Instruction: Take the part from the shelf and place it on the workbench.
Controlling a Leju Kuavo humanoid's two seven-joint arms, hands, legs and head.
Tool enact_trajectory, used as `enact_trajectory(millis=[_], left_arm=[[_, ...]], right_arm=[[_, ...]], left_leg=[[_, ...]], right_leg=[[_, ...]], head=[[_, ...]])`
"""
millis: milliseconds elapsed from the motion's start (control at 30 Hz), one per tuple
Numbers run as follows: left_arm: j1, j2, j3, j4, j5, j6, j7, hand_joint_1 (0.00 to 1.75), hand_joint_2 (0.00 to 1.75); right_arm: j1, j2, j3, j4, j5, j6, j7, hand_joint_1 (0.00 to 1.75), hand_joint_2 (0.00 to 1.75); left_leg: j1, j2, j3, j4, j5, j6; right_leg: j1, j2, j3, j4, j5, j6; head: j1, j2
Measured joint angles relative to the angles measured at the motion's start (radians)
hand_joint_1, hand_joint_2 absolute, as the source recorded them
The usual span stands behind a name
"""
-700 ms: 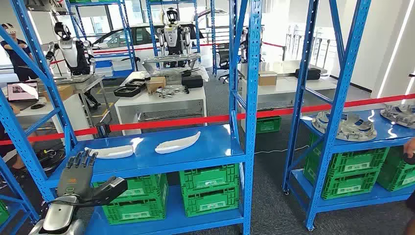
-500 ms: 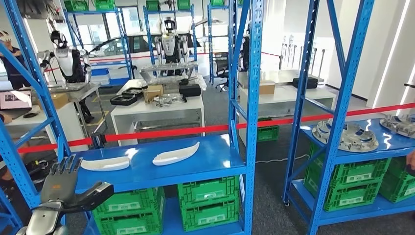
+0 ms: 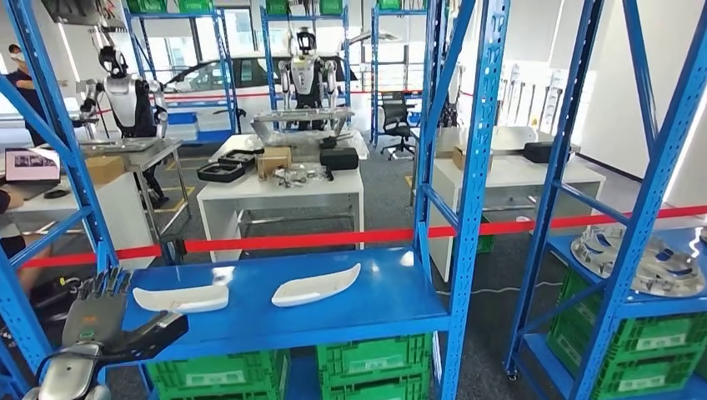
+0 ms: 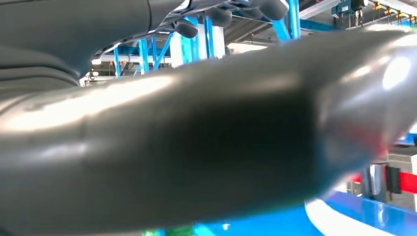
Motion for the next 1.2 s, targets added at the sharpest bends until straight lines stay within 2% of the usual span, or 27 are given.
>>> enact_trajectory(millis=[33, 100, 133, 200, 233, 267, 300, 333, 367, 400, 467, 500, 533, 600, 633, 667, 700, 767, 800, 833, 867, 900, 967, 1000, 1033, 1133, 1200], left_arm=[[0.000, 0.001, 0.000, -0.001, 0.000, 0.001, 0.000, 0.00, 0.00], [-0.004, 0.008, 0.000, -0.009, 0.000, 0.003, -0.001, 0.00, 0.00], [-0.007, 0.011, 0.000, -0.011, 0.000, 0.004, -0.001, 0.00, 0.00], [-0.008, 0.014, 0.000, -0.013, 0.000, 0.005, -0.001, 0.00, 0.00], [-0.007, 0.014, 0.000, -0.013, 0.000, 0.005, -0.001, 0.00, 0.00], [-0.005, 0.014, 0.000, -0.013, 0.000, 0.005, 0.000, 0.00, 0.00], [-0.003, 0.014, 0.000, -0.012, 0.000, 0.005, 0.000, 0.00, 0.00], [-0.002, 0.014, 0.000, -0.012, 0.000, 0.005, 0.000, 0.00, 0.00], [-0.001, 0.015, 0.000, -0.012, 0.000, 0.005, 0.000, 0.00, 0.00], [-0.001, 0.017, 0.000, -0.012, 0.000, 0.005, -0.001, 0.00, 0.00], [-0.001, 0.020, 0.000, -0.010, 0.000, 0.006, -0.002, 0.00, 0.00], [0.000, 0.022, -0.001, -0.010, 0.000, 0.007, -0.004, 0.00, 0.00], [0.001, 0.022, -0.001, -0.010, 0.000, 0.009, -0.008, 0.00, 0.00], [0.000, 0.020, -0.001, -0.014, -0.001, 0.016, -0.019, 0.00, 0.00], [-0.001, 0.017, -0.001, -0.016, -0.002, 0.020, -0.024, 0.00, 0.00], [-0.001, 0.013, -0.001, -0.018, -0.003, 0.024, -0.028, 0.00, 0.00], [-0.001, 0.009, -0.001, -0.019, -0.004, 0.028, -0.031, 0.00, 0.00], [0.002, 0.000, -0.002, -0.019, -0.006, 0.032, -0.034, 0.00, 0.00], [0.004, -0.003, -0.003, -0.019, -0.006, 0.033, -0.034, 0.00, 0.00], [0.007, -0.006, -0.004, -0.018, -0.006, 0.032, -0.034, 0.00, 0.00], [0.009, -0.008, -0.005, -0.018, -0.006, 0.030, -0.033, 0.00, 0.00], [0.011, -0.010, -0.006, -0.018, -0.005, 0.028, -0.032, 0.00, 0.00], [0.012, -0.014, -0.006, -0.017, 0.003, 0.017, -0.026, 0.00, 0.00], [0.012, -0.015, -0.006, -0.017, 0.011, 0.009, -0.022, 0.00, 0.00], [0.013, -0.015, -0.006, -0.017, 0.020, 0.001, -0.018, 0.00, 0.00], [0.015, -0.008, -0.004, -0.018, 0.062, -0.027, -0.016, 0.00, 0.00], [0.016, 0.000, 0.006, -0.018, 0.114, -0.058, -0.039, 0.00, 0.87]], right_arm=[[-0.001, 0.000, 0.000, 0.001, 0.000, 0.000, 0.000, 0.00, 1.75], [-0.008, 0.000, 0.000, 0.001, 0.000, 0.000, -0.001, 0.00, 1.75], [-0.011, 0.000, 0.000, 0.001, 0.001, 0.000, -0.002, 0.00, 1.75], [-0.016, -0.002, 0.000, 0.001, 0.001, 0.000, -0.002, 0.00, 1.75], [-0.016, -0.003, 0.000, 0.001, 0.001, 0.000, -0.002, 0.00, 1.75], [-0.016, -0.004, 0.000, 0.001, 0.001, 0.000, -0.002, 0.00, 1.75], [-0.016, -0.004, 0.000, 0.001, 0.001, 0.000, -0.001, 0.00, 1.75], [-0.015, -0.004, 0.000, 0.001, 0.001, 0.000, -0.001, 0.00, 1.75], [-0.015, -0.004, 0.000, 0.001, 0.001, 0.000, -0.001, 0.00, 1.75], [-0.015, -0.004, 0.000, 0.001, 0.001, 0.000, -0.001, 0.00, 1.75], [-0.015, -0.003, 0.000, 0.001, 0.002, 0.000, 0.002, 0.00, 1.75], [-0.016, -0.002, 0.000, 0.002, 0.002, 0.000, 0.005, 0.00, 1.75], [-0.017, -0.002, 0.000, 0.002, 0.002, -0.001, 0.009, 0.00, 1.75], [-0.021, -0.004, -0.001, 0.002, 0.003, -0.003, 0.014, 0.00, 1.75], [-0.023, -0.005, -0.001, 0.002, 0.003, -0.004, 0.015, 0.00, 1.75], [-0.025, -0.007, -0.001, 0.001, 0.003, -0.003, 0.015, 0.00, 1.75], [-0.027, -0.008, -0.001, 0.001, 0.003, -0.003, 0.015, 0.00, 1.75], [-0.028, -0.008, -0.001, 0.001, 0.003, -0.002, 0.014, 0.00, 1.75], [-0.028, -0.008, -0.001, 0.001, 0.003, -0.002, 0.014, 0.00, 1.75], [-0.027, -0.008, -0.001, 0.002, 0.003, -0.002, 0.014, 0.00, 1.75], [-0.026, -0.008, -0.001, 0.002, 0.003, -0.001, 0.014, 0.00, 1.75], [-0.025, -0.008, -0.001, 0.002, 0.003, -0.001, 0.014, 0.00, 1.75], [-0.023, -0.008, -0.001, 0.002, 0.004, 0.000, 0.014, 0.00, 1.75], [-0.022, -0.009, -0.001, 0.002, 0.006, 0.000, 0.016, 0.00, 1.75], [-0.021, -0.009, -0.001, 0.002, 0.007, 0.000, 0.016, 0.00, 1.75], [-0.024, -0.010, -0.001, 0.002, 0.012, 0.001, 0.017, 0.00, 1.75], [-0.029, -0.011, -0.001, 0.002, 0.016, 0.002, 0.017, 0.00, 1.75]], left_leg=[[0.000, -0.002, 0.008, 0.005, -0.010, -0.006], [0.002, -0.002, 0.007, 0.031, -0.008, -0.018], [0.004, 0.003, -0.009, 0.070, 0.005, -0.025], [0.008, 0.014, -0.086, 0.186, 0.015, -0.036], [0.010, 0.018, -0.132, 0.244, -0.003, -0.041], [0.013, 0.020, -0.176, 0.286, -0.036, -0.044], [0.015, 0.021, -0.212, 0.306, -0.070, -0.045], [0.016, 0.023, -0.235, 0.301, -0.093, -0.045], [0.016, 0.023, -0.245, 0.267, -0.087, -0.044], [0.015, 0.024, -0.244, 0.214, -0.050, -0.040], [0.010, 0.026, -0.235, 0.088, 0.094, -0.029], [0.006, 0.025, -0.228, 0.048, 0.148, -0.023], [0.005, 0.024, -0.221, 0.022, 0.181, -0.018], [0.007, 0.020, -0.196, 0.012, 0.172, -0.009], [0.010, 0.020, -0.182, 0.009, 0.163, -0.003], [0.011, 0.020, -0.167, 0.008, 0.155, 0.003], [0.011, 0.019, -0.154, 0.008, 0.146, 0.008], [0.009, 0.018, -0.133, 0.008, 0.124, 0.016], [0.009, 0.016, -0.121, 0.008, 0.113, 0.017], [0.009, 0.015, -0.105, 0.008, 0.100, 0.017], [0.008, 0.014, -0.089, 0.009, 0.087, 0.016], [0.008, 0.014, -0.071, 0.010, 0.072, 0.015], [0.007, 0.013, -0.047, 0.014, 0.047, 0.009], [0.006, 0.011, -0.038, 0.016, 0.036, 0.005], [0.005, 0.008, -0.032, 0.020, 0.028, -0.001], [0.003, 0.005, -0.024, 0.044, 0.022, -0.018], [0.004, 0.010, -0.060, 0.107, 0.006, -0.030]], right_leg=[[0.003, -0.001, 0.004, -0.014, 0.029, -0.006], [0.003, 0.000, 0.025, -0.015, 0.013, -0.021], [0.001, 0.000, 0.039, -0.019, 0.004, -0.028], [-0.003, 0.001, 0.072, -0.024, -0.018, -0.036], [-0.004, 0.001, 0.089, -0.025, -0.032, -0.037], [-0.005, 0.001, 0.107, -0.026, -0.047, -0.038], [-0.005, 0.001, 0.126, -0.026, -0.063, -0.038], [-0.006, 0.002, 0.146, -0.026, -0.080, -0.037], [-0.006, 0.003, 0.169, -0.026, -0.097, -0.035], [-0.007, 0.004, 0.191, -0.027, -0.113, -0.033], [-0.006, 0.007, 0.229, -0.029, -0.146, -0.025], [-0.004, 0.008, 0.243, -0.033, -0.162, -0.020], [-0.002, 0.009, 0.257, -0.033, -0.171, -0.014], [0.002, 0.008, 0.276, -0.025, -0.171, -0.004], [0.002, 0.008, 0.273, 0.001, -0.162, 0.000], [0.002, 0.007, 0.252, 0.041, -0.160, 0.005], [0.001, 0.006, 0.216, 0.096, -0.168, 0.009], [0.000, 0.004, 0.125, 0.203, -0.216, 0.018], [0.000, 0.003, 0.084, 0.233, -0.248, 0.020], [0.000, 0.003, 0.055, 0.235, -0.267, 0.021], [0.000, 0.003, 0.039, 0.213, -0.264, 0.020], [0.001, 0.003, 0.035, 0.166, -0.231, 0.017], [0.003, 0.003, 0.043, 0.055, -0.117, 0.008], [0.005, 0.004, 0.049, 0.019, -0.072, 0.002], [0.006, 0.006, 0.054, 0.000, -0.042, -0.003], [0.002, 0.005, 0.078, -0.012, -0.019, -0.019], [-0.004, 0.004, 0.090, -0.018, -0.021, -0.028]], head=[[-0.001, 0.000], [-0.001, 0.000], [-0.002, 0.000], [-0.005, 0.000], [-0.006, 0.000], [-0.006, 0.000], [-0.007, 0.000], [-0.007, 0.000], [-0.007, 0.000], [-0.007, 0.000], [-0.008, 0.000], [-0.009, 0.000], [-0.009, 0.000], [-0.008, 0.000], [-0.007, 0.000], [-0.005, 0.000], [-0.004, 0.000], [-0.003, 0.000], [-0.002, 0.000], [-0.002, 0.000], [-0.001, 0.000], [-0.001, 0.000], [-0.001, 0.000], [-0.001, 0.000], [-0.001, 0.000], [0.000, 0.000], [-0.003, 0.000]])
